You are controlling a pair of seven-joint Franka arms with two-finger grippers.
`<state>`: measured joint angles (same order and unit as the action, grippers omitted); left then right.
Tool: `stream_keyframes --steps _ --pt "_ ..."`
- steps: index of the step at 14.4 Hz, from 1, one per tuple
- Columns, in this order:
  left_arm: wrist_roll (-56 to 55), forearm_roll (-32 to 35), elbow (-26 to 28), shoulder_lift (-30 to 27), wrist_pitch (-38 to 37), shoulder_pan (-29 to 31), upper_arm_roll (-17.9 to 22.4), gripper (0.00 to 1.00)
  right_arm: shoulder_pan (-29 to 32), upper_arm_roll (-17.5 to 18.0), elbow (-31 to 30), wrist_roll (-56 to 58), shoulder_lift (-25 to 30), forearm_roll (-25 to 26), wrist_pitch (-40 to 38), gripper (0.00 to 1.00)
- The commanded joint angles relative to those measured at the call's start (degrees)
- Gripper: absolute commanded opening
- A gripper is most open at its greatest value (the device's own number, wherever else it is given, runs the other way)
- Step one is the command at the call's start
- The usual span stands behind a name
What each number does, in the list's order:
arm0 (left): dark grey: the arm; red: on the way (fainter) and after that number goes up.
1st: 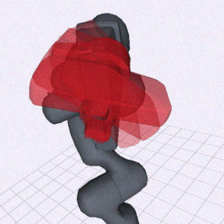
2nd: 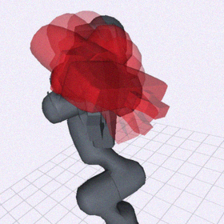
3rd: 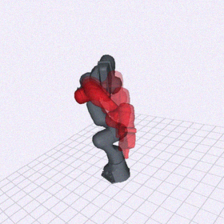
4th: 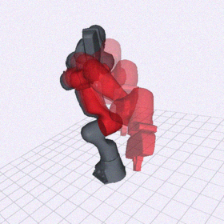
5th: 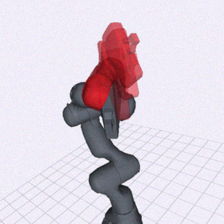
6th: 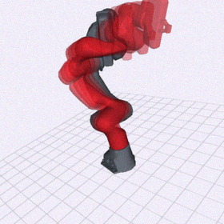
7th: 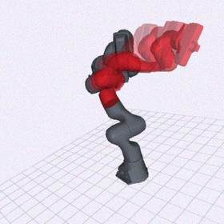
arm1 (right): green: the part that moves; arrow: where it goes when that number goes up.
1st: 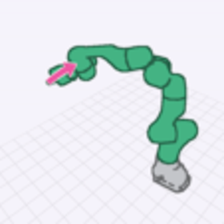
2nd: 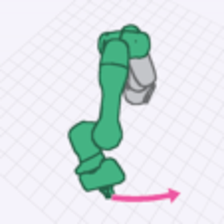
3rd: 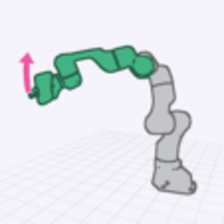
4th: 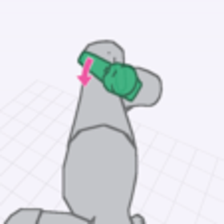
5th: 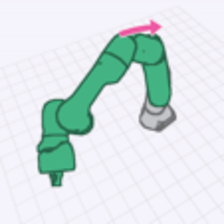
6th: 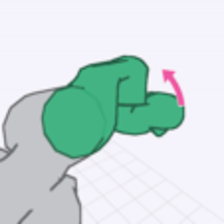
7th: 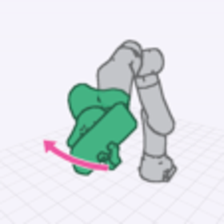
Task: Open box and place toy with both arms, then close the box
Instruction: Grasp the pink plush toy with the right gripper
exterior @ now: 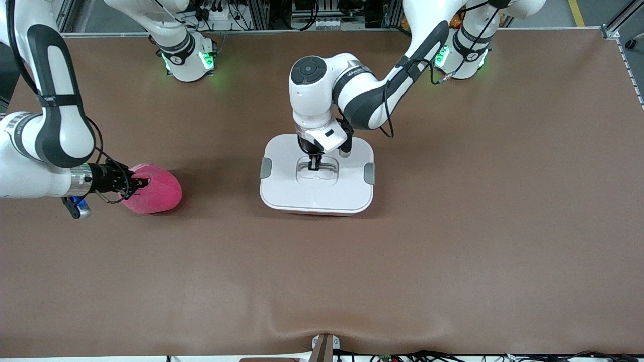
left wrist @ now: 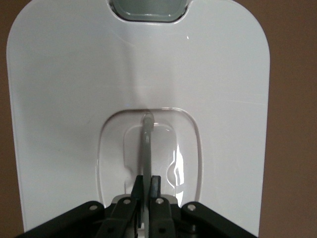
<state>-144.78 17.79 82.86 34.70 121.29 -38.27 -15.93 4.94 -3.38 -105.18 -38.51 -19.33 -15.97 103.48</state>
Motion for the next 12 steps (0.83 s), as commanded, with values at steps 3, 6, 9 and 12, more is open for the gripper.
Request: stream_keyframes --steps 3,6,9,12 --pt "0.29 0.32 -0.42 -2.18 -0.52 0.13 0.02 0.00 1.91 0.57 6.46 -0.95 0.70 -2.30 -5.20 0.00" --pt "0.46 0.32 -0.33 -3.85 -0.96 0.30 0.02 0.00 4.38 0.31 9.80 -4.19 0.70 -12.83 -10.47 0.00" --pt "2.73 0.32 -0.33 -5.95 -3.25 2.05 -0.06 0.00 3.85 0.57 11.48 -8.76 1.05 -13.56 -12.59 0.00" --pt "8.96 -1.86 -0.25 -8.59 -4.74 5.91 -0.50 0.00 2.19 0.66 11.49 -13.33 1.84 -13.73 -13.13 0.00"
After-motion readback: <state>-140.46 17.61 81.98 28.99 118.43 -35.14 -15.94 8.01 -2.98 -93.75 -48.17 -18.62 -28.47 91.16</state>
